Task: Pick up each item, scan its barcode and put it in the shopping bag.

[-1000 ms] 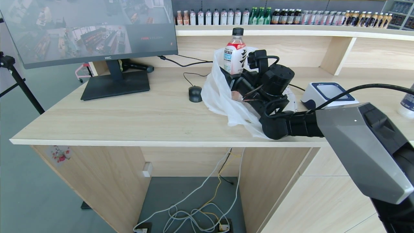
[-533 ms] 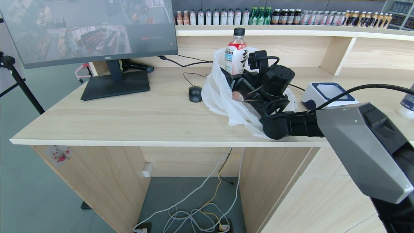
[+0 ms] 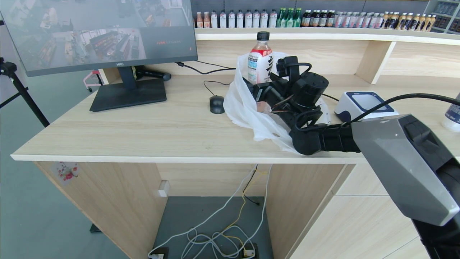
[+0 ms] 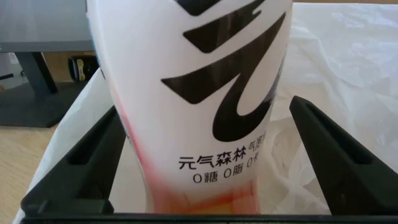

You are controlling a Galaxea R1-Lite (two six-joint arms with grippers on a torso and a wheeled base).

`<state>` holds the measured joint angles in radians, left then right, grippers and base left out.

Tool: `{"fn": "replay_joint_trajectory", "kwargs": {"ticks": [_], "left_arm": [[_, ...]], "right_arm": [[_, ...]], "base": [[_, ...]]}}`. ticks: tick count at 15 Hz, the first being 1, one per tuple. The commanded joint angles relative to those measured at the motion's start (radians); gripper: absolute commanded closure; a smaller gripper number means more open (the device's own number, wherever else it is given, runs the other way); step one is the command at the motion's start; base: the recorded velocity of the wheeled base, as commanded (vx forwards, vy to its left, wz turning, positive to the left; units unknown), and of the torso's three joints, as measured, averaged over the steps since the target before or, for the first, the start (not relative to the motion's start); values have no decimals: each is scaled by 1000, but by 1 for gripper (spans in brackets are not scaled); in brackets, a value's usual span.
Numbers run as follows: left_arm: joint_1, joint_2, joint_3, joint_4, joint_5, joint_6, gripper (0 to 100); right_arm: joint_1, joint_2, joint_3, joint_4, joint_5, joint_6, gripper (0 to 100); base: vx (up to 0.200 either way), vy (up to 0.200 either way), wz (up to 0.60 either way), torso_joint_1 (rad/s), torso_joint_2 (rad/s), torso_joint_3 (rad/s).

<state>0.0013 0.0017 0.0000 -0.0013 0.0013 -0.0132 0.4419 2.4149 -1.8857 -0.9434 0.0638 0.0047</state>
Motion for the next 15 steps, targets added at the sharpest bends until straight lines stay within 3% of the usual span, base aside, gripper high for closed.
{"fn": "replay_joint_trajectory", "kwargs": {"ticks": [1,15], "left_arm": [[0,0,0,0,0,-1,0],[0,0,0,0,0,-1,0]], "right_arm": [[3,0,-1,-2,1,0,0],[0,-56,-1,21,42,-72,0]], "base": [[0,0,0,0,0,0],[0,0,0,0,0,0]]}}
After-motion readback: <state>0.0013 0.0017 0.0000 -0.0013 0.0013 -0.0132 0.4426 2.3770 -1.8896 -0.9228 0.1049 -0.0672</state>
